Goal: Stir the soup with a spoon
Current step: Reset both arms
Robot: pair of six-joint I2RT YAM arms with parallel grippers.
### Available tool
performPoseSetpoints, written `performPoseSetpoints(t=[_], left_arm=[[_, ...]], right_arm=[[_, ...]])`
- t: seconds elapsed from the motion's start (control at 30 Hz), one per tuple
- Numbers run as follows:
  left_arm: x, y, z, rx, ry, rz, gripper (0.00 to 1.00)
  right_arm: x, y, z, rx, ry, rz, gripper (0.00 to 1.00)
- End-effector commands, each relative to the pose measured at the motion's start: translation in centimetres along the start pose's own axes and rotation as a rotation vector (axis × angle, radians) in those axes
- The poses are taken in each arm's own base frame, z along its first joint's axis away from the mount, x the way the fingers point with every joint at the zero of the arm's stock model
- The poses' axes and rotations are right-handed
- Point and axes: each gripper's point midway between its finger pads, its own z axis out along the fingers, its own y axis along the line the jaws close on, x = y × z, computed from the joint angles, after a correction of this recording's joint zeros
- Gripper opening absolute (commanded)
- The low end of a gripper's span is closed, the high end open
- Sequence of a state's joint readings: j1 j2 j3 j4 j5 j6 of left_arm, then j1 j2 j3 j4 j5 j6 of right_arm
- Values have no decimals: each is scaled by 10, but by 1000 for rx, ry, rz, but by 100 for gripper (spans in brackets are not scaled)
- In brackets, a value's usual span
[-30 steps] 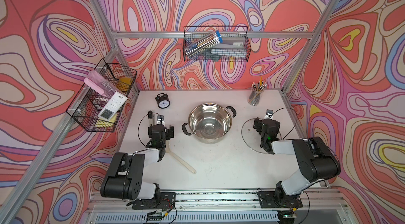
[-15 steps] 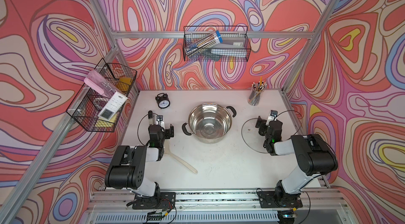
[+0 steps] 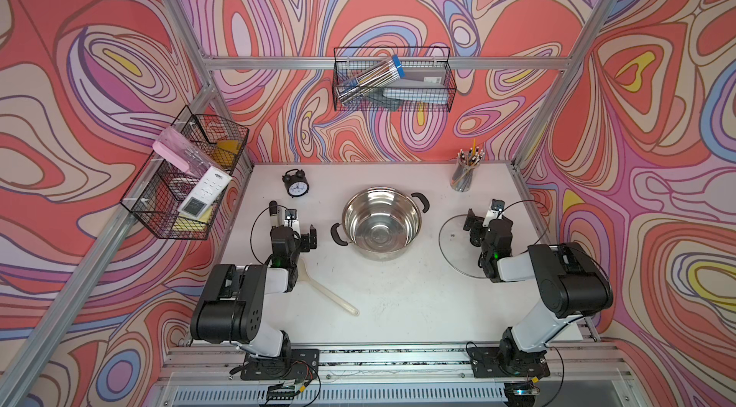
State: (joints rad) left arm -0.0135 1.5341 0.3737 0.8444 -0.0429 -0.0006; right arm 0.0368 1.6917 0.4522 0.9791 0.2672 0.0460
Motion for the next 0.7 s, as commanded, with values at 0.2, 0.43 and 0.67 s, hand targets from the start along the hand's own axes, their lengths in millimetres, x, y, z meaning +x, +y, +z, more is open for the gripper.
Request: performPoseSetpoints(t=[0.2,0.43,0.67], left_arm=[[-10,-1,1,11,-33,-15,99],[-9,-2,3,13,-26,-15,99],[-9,-1,2,12,-28,-16,99]], right_arm=[[0,0,0,-4,-6,9,98],[0,0,0,-4,-6,8,98],[-1,0,0,-4,-9,9,98]])
